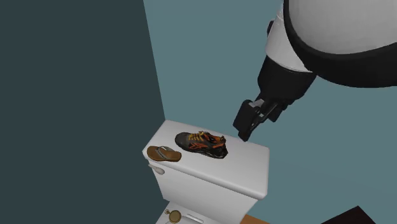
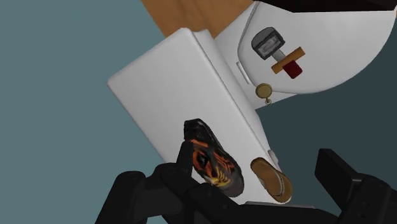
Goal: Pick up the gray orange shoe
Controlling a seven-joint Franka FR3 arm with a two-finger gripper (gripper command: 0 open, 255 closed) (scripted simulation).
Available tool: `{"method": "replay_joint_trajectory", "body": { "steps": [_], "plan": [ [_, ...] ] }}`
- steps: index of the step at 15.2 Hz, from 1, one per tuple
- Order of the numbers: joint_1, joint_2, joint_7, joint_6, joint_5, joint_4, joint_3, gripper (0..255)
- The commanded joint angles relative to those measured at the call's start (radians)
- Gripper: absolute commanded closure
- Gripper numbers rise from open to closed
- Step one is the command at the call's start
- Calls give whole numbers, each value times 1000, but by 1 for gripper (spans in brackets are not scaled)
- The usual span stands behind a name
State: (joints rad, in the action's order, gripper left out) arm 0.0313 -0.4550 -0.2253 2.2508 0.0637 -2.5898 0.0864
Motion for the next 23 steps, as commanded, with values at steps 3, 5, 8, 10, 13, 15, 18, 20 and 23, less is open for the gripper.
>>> {"method": "replay_joint_trajectory", "body": {
  "steps": [3, 5, 8, 10, 13, 15, 18, 20, 23],
  "plan": [
    [1, 153, -42, 189, -26, 6, 7, 0],
    [0, 233, -56, 273, -45, 22, 12, 0],
    [-4, 359, -69, 389, -83, 60, 19, 0],
    [-6, 443, -69, 458, -118, 94, 23, 0],
    [-4, 570, -57, 550, -186, 156, 19, 0],
    [7, 653, -44, 602, -237, 206, 7, 0],
    [34, 775, -27, 667, -305, 291, -21, 0],
    [57, 855, -22, 703, -339, 355, -44, 0],
    [89, 973, -26, 746, -376, 460, -71, 0]
  ]
}}
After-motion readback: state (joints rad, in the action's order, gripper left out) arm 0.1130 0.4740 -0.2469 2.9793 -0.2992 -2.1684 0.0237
